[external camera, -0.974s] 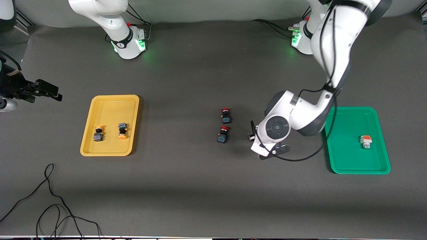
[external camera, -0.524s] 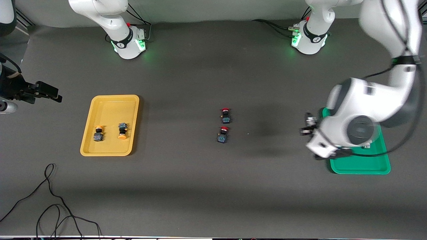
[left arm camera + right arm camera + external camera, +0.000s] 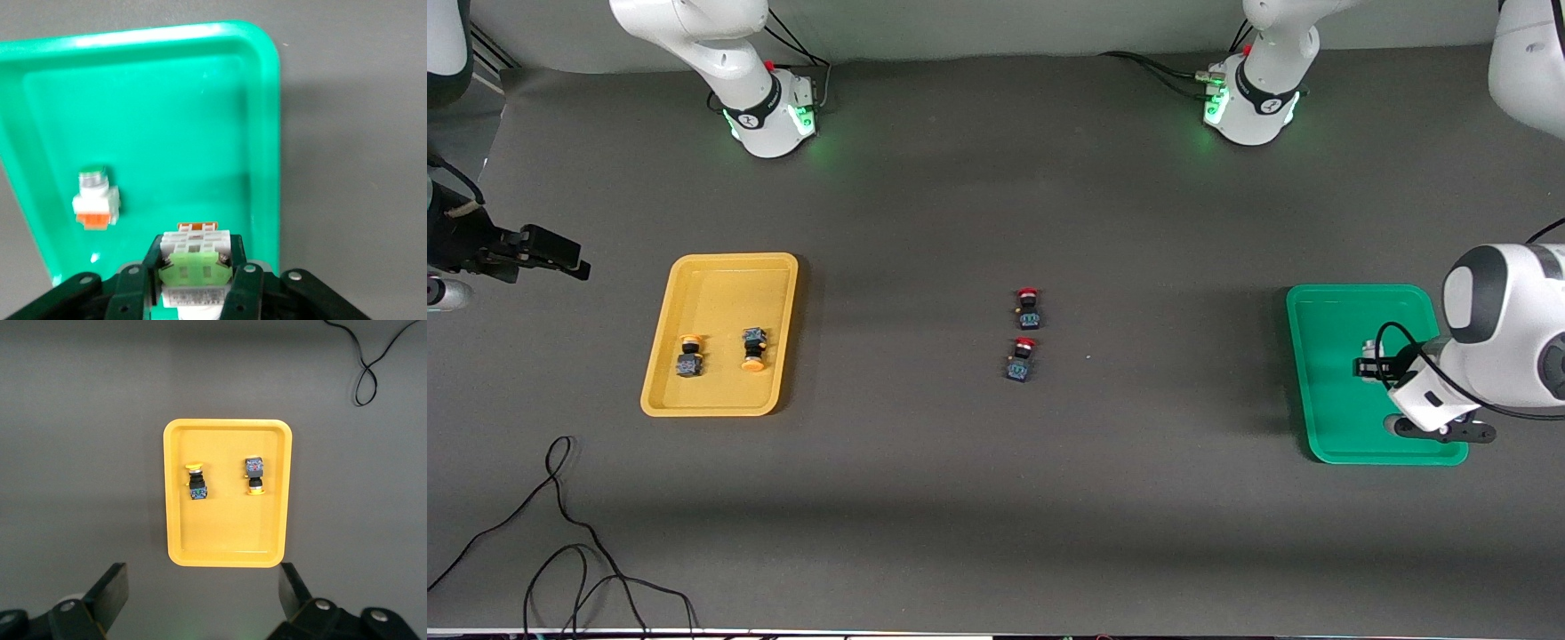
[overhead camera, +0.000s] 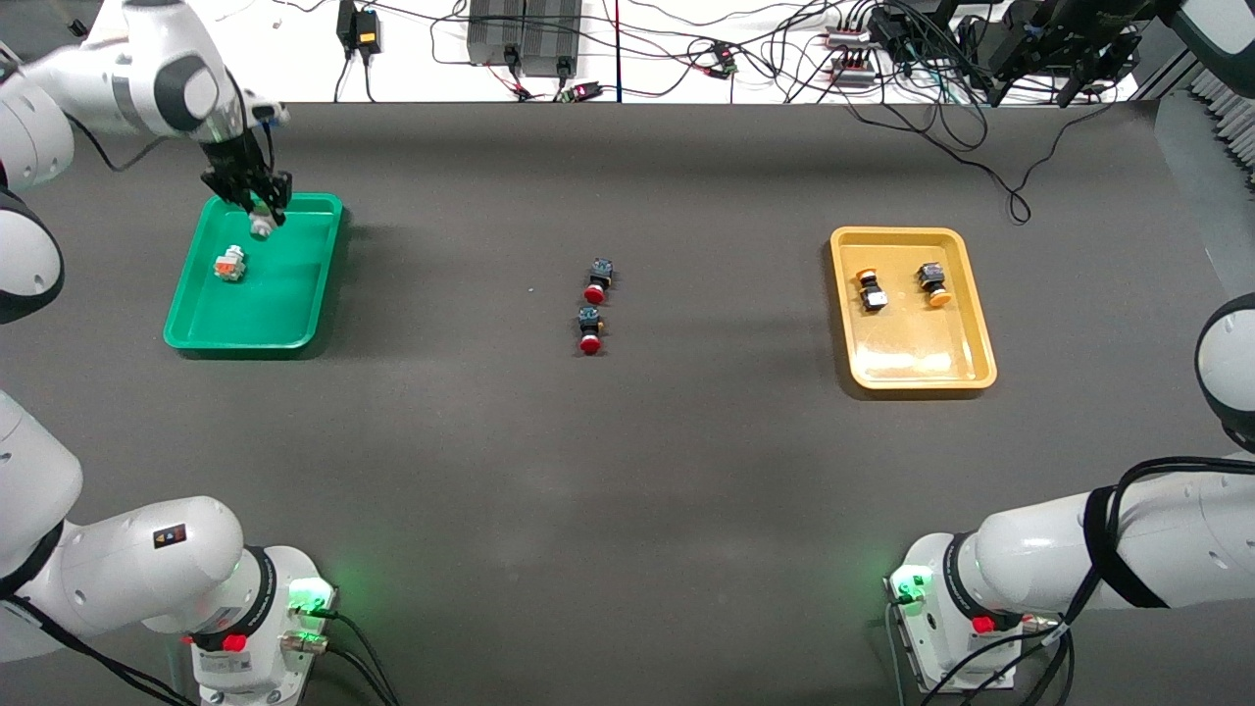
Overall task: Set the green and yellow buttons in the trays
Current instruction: 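Carry the green button to the green tray and open the left gripper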
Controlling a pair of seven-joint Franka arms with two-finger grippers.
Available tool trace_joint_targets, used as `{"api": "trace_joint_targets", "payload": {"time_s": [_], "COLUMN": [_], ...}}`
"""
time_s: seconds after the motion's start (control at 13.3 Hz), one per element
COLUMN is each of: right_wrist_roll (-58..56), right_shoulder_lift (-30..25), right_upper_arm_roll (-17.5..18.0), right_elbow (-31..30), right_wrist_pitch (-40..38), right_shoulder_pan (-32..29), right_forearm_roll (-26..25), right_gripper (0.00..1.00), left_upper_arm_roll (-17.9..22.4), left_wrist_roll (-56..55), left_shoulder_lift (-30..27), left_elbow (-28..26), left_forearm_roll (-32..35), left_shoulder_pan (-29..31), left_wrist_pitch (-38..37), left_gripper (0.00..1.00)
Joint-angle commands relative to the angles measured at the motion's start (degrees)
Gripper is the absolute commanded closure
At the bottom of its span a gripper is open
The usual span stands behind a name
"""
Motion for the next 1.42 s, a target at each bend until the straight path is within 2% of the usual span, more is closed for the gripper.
{"api": "trace_joint_targets", "payload": {"time_s": [0.0, 0.15, 0.3, 0.37, 0.45, 0.6, 0.82, 1.12, 1.35], "right_wrist_roll": [1.22, 1.22, 0.78, 1.39, 1.48, 1.39, 1.48, 1.48, 1.48], "right_shoulder_lift": [0.21, 0.21, 0.21, 0.21, 0.21, 0.21, 0.29, 0.29, 0.29], "right_upper_arm_roll": [-0.14, -0.14, -0.14, -0.05, -0.05, 0.04, 0.04, 0.04, 0.04], "right_elbow": [0.6, 0.95, 0.86, 0.78, 1.04, 1.04, 1.04, 1.04, 1.04], "right_wrist_pitch": [0.1, 0.1, 0.1, 0.1, 0.1, 0.1, 0.1, 0.1, 0.02], "right_shoulder_pan": [0.92, 0.83, 0.83, 0.92, 0.92, 0.92, 0.92, 0.92, 0.92], "right_forearm_roll": [-1.67, -1.67, -1.5, -1.32, -1.24, -1.5, -1.32, -1.41, -1.41], "right_gripper": [0.0, 0.0, 0.0, 0.0, 0.0, 0.0, 0.0, 0.0, 0.0], "left_upper_arm_roll": [-0.32, 1.44, 1.53, 1.79, 1.88, 1.8, 1.1, -1.62, -4.43], "left_wrist_roll": [1.2, 1.2, 1.2, 1.2, 1.29, 1.29, 0.85, 1.2, 1.12], "left_shoulder_lift": [0.3, 1.54, 2.42, 2.33, 2.25, 0.76, -6.25, -12.42, -13.22], "left_elbow": [-8.05, -10.43, -10.7, -10.62, -10.62, -10.44, -7.99, 1.49, 12.37], "left_forearm_roll": [0.92, 1.01, 1.01, 1.01, 1.01, 1.01, 0.75, -0.13, -0.22], "left_shoulder_pan": [1.39, 1.31, 1.39, 1.39, 1.39, 1.39, -0.01, -0.63, -0.72], "left_wrist_pitch": [10.89, 16.18, 17.17, 17.08, 16.82, 15.07, 3.5, -16.88, -30.33], "left_gripper": [1.0, 1.0, 1.0, 0.85, 0.02, 0.0, 0.0, 0.0, 0.0]}}
